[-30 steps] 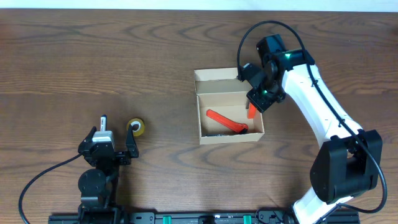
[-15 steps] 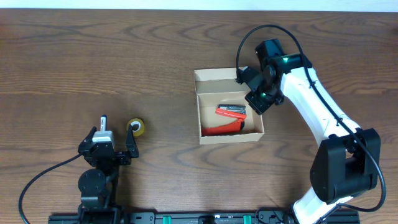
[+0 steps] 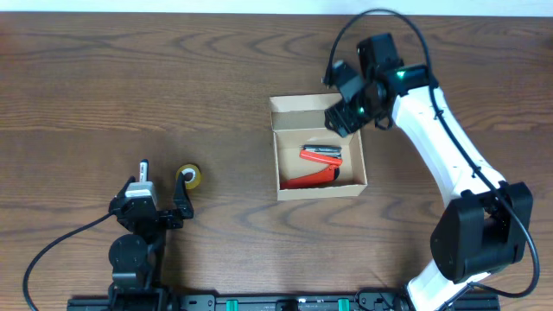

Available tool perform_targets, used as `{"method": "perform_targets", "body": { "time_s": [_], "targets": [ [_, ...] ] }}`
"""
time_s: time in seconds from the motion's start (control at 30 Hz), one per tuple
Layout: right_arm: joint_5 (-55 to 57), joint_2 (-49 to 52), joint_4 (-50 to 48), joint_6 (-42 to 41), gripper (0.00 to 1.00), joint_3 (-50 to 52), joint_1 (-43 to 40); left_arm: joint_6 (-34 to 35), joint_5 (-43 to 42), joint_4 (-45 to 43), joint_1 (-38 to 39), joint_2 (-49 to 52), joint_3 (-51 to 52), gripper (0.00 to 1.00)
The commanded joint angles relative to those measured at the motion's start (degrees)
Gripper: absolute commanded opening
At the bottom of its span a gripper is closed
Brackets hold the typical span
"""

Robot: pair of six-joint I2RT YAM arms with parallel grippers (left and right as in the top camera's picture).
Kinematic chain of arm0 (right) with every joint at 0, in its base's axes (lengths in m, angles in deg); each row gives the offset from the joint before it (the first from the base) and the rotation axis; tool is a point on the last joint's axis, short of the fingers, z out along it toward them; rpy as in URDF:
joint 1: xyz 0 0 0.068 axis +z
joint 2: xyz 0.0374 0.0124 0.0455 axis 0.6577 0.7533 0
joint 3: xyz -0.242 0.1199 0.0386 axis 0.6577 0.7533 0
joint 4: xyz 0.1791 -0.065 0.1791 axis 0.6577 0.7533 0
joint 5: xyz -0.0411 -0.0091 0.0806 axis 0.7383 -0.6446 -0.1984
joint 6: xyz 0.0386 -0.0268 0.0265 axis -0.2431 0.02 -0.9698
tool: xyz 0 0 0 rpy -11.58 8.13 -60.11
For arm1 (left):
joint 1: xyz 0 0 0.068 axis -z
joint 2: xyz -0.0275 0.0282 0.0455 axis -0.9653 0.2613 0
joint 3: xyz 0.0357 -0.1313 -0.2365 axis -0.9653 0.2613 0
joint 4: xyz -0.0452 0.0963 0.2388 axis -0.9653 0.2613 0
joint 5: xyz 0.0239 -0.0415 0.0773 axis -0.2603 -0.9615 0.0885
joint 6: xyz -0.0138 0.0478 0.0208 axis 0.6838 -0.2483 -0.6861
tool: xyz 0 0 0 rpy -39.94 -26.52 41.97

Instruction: Pack container

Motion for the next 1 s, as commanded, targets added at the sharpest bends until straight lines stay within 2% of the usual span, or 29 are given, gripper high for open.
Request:
{"method": "perform_targets", "body": {
  "time_s": [0.0, 0.17, 0.37, 0.4, 0.53, 0.6, 0.83, 0.97],
  "targets": [
    [2.0, -0.7, -0.2, -6.1, 0.75, -5.8, -0.8, 8.7, -4.5, 6.7, -0.2, 0.2, -3.3, 0.95],
    [8.4, -0.7, -0.8, -14.4, 0.8, -12.2, -5.4, 9.7, -0.2, 21.3, -0.2, 7.7, -20.0, 0.95],
    [8.2, -0.7, -1.1, -18.2, 0.82, -13.9, -14.1, 9.7, 3.5, 41.6, -0.2, 31.6, -47.1, 0.95],
    [8.2, -0.7, -0.9, -18.7, 0.89, -13.8, -15.8, 9.6, 3.5, 45.0, -0.2, 35.6, -51.6, 0.95],
    [8.1, -0.7, 0.5, -19.2, 0.9, -13.8, -22.0, 7.6, 3.5, 57.0, -0.2, 49.9, -66.3, 0.95],
    [7.5, -0.7, 1.4, -19.2, 0.9, -13.8, -24.8, 7.7, 1.2, 59.3, -0.2, 55.1, -69.7, 0.95],
    [7.3, -0.7, 4.7, -19.0, 0.94, -13.8, -31.0, 7.6, -5.7, 59.9, 0.0, 66.3, -70.5, 0.95],
    [7.3, -0.7, 6.8, -18.0, 0.95, -13.8, -31.5, 7.9, -1.9, 59.6, 2.6, 71.7, -71.2, 0.96]
  ]
}}
